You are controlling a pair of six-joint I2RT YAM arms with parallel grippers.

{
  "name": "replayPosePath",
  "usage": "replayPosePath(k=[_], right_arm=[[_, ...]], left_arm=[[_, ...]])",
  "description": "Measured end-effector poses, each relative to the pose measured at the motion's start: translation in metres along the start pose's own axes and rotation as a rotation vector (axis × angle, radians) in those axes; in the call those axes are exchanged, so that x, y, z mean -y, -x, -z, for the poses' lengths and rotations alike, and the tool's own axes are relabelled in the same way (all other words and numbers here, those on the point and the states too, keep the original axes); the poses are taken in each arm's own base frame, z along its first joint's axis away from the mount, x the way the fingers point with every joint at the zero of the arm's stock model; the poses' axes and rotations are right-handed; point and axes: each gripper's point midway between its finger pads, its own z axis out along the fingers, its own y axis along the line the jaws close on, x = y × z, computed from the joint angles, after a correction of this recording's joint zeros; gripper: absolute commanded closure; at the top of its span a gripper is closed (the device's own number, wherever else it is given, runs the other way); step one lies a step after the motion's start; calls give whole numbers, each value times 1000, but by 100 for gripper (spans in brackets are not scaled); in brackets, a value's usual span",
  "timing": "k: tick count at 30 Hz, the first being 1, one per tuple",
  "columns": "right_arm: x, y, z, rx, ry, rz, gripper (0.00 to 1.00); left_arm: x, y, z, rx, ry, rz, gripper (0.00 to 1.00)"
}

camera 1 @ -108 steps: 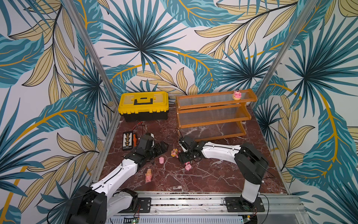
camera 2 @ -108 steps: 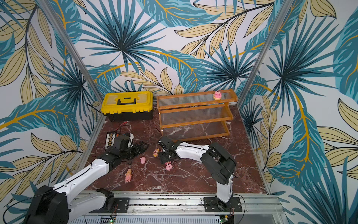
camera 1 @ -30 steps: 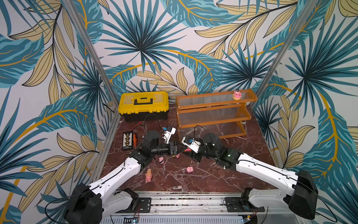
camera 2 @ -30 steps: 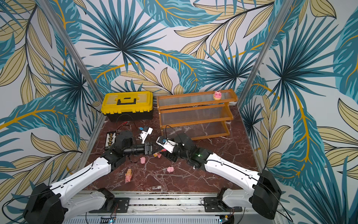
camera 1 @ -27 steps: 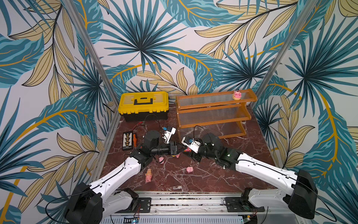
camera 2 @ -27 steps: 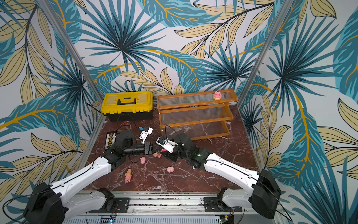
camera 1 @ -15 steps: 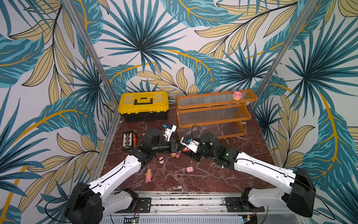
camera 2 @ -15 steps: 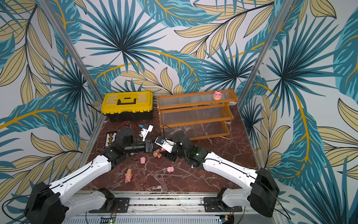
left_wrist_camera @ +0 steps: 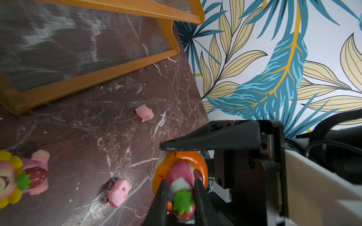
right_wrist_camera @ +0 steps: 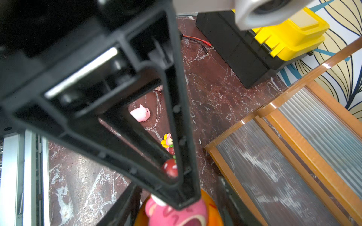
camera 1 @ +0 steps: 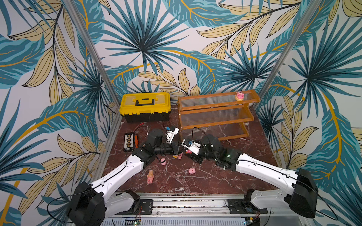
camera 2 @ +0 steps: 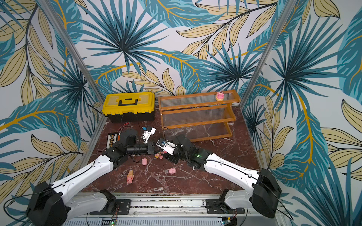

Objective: Organize plastic toys on shelves
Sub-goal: Place the plastic toy on the shelf.

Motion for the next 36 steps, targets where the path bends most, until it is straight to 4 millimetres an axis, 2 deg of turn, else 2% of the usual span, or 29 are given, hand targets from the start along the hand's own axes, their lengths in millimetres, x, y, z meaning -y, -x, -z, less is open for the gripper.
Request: replayPosePath(k=[2, 6, 8, 11, 15, 18, 21, 25, 30, 36], right_arm=[[0, 0, 0, 0, -2, 1, 50], [1, 1, 0, 4, -9, -5, 14], [2, 8, 3, 37, -19, -9, 1], [3, 11, 21, 107, -44, -11, 1], [3, 8, 56, 202, -68, -33, 1], [0, 12, 70, 264, -38, -67, 1], [-14, 18, 73, 325, 48, -83, 5], [-28, 14, 65, 333, 125, -93, 11], [-20, 20, 66, 362, 76, -74, 14], [-12, 38, 76, 438, 38, -53, 29]], left_arm=[[1, 0, 0, 0, -1, -1, 93], [1, 0, 0, -4, -6, -4, 94], [3, -2, 1, -15, -18, -19, 95], [2, 0, 8, -16, -29, -48, 96], [-4, 20, 29, 36, -49, -121, 96], [3, 24, 38, 35, -114, -214, 96], [21, 19, 41, -2, -208, -324, 96], [45, 19, 47, -29, -311, -461, 97], [69, 24, 56, -28, -385, -578, 97], [76, 28, 58, -14, -409, -593, 96]])
